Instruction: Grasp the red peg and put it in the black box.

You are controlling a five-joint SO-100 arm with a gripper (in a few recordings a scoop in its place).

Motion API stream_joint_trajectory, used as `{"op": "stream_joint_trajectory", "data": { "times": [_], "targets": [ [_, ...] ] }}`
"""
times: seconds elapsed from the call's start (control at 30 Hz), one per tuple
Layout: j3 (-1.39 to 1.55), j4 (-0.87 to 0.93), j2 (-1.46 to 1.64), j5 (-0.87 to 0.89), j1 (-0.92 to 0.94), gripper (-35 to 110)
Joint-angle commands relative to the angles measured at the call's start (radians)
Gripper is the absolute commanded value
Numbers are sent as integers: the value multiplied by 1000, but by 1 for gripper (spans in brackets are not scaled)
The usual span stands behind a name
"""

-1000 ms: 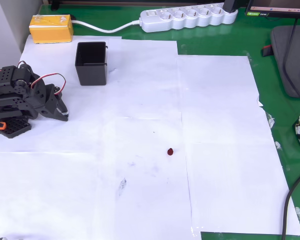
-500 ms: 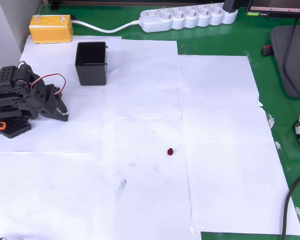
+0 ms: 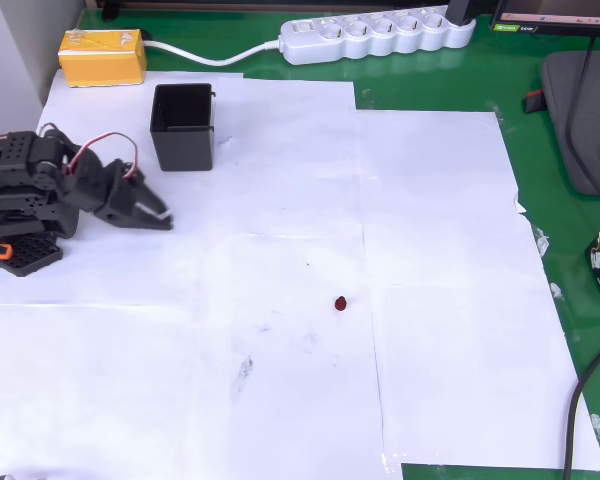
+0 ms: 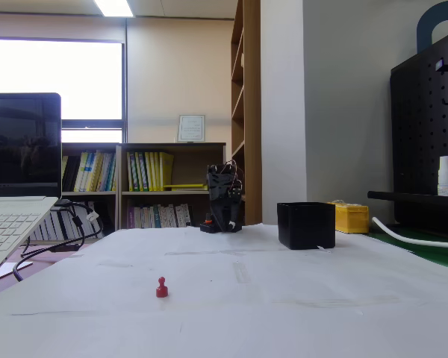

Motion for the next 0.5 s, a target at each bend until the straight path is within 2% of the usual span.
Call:
{"op": "stream_joint_trajectory", "data": {
  "times": [0.0, 0.07, 0.23, 0.37, 0.47],
  "targets": [
    [-72, -333, 295, 6, 11, 0],
    [-71, -499, 397, 61, 17, 0],
    [-69, -686, 554, 52, 35, 0],
    [-69, -916, 738, 46, 51, 0],
    [-71, -1092, 914, -84, 58, 0]
  ]
}}
